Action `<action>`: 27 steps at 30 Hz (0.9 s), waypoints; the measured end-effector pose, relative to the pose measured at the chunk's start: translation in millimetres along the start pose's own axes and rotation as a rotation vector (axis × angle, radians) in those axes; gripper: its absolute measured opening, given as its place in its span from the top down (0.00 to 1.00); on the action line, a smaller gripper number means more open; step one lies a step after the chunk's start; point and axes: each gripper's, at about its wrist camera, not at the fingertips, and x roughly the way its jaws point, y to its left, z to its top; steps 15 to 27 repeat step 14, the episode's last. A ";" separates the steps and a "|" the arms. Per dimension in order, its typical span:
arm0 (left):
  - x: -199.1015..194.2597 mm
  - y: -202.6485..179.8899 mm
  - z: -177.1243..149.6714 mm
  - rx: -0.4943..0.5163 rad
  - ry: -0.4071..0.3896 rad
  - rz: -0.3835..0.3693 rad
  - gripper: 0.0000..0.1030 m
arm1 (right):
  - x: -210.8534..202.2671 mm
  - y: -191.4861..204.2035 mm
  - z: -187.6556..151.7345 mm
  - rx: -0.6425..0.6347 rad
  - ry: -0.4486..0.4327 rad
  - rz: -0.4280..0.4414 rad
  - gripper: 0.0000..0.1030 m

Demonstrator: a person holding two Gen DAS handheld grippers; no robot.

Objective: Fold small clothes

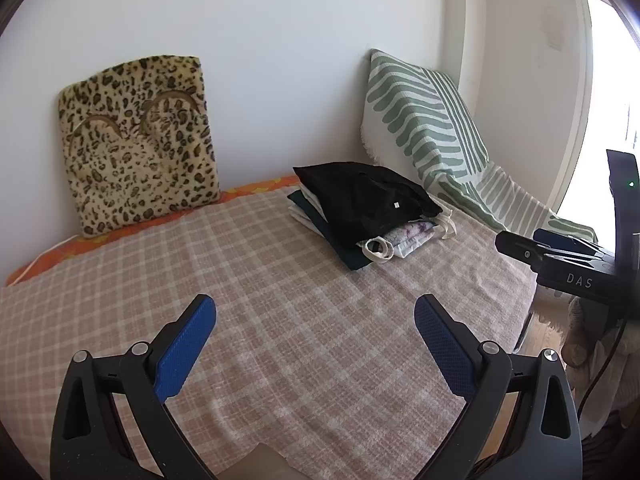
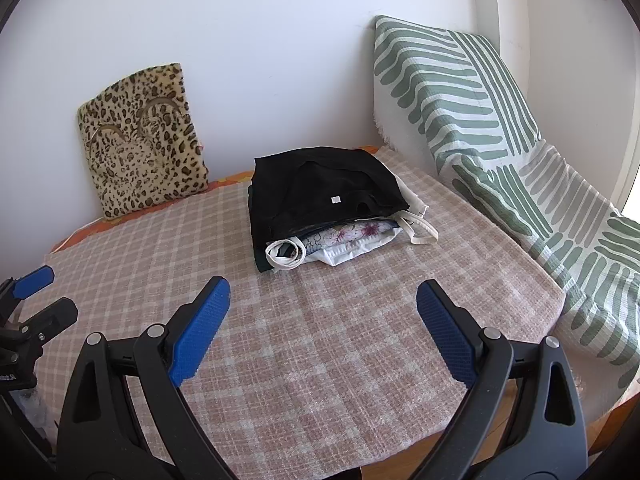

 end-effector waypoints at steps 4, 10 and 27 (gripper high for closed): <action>-0.2 1.0 0.0 -0.003 0.000 0.000 0.04 | -0.8 2.9 -0.9 0.000 0.001 0.001 0.06; -0.8 0.4 1.0 -0.009 -0.003 0.000 0.04 | -1.1 5.6 -1.2 0.002 0.002 0.005 0.06; -4.0 -1.7 2.4 0.003 -0.022 0.004 0.04 | -0.8 4.3 -1.0 0.003 0.003 0.006 0.06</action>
